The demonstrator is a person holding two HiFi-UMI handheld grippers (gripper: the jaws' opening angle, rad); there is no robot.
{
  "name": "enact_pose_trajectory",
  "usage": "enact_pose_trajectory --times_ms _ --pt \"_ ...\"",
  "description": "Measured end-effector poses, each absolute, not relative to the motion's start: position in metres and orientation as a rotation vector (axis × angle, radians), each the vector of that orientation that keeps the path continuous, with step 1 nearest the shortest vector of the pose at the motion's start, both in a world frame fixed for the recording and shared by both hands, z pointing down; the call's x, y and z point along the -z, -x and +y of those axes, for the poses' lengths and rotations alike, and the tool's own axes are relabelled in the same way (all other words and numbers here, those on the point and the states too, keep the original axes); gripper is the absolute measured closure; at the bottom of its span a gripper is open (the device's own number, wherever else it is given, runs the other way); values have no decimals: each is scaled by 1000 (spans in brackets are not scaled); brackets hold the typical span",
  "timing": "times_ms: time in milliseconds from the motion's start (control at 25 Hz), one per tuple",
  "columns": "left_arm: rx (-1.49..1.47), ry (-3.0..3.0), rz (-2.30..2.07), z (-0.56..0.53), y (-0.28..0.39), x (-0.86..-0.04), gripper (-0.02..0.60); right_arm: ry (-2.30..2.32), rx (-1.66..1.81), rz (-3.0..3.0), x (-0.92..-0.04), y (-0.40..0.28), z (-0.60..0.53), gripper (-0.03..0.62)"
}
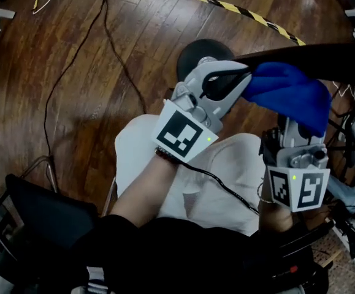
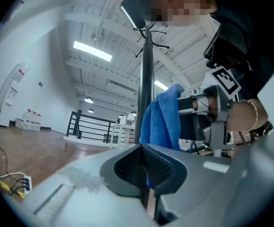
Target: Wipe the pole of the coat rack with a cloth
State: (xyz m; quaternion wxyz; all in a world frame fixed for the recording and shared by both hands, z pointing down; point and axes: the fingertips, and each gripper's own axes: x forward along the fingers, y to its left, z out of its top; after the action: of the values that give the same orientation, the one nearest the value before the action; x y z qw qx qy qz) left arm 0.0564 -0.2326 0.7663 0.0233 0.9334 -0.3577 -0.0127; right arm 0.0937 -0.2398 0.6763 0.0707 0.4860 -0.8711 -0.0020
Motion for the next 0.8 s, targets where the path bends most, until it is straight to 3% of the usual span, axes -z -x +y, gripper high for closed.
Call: enact_pose_trajectory --times_ms 240,520,800 --pt "428 -2660 -1195 -190 2 -688 575 -1416 143 -2568 -602 -82 -244 572" --pt "-95 -2760 -1225 -141 33 -593 575 -1363 165 -2562 -523 -69 -232 572" --pt "-84 -2869 -1213 -141 40 -454 575 -1340 320 -2557 -418 -61 -243 572"
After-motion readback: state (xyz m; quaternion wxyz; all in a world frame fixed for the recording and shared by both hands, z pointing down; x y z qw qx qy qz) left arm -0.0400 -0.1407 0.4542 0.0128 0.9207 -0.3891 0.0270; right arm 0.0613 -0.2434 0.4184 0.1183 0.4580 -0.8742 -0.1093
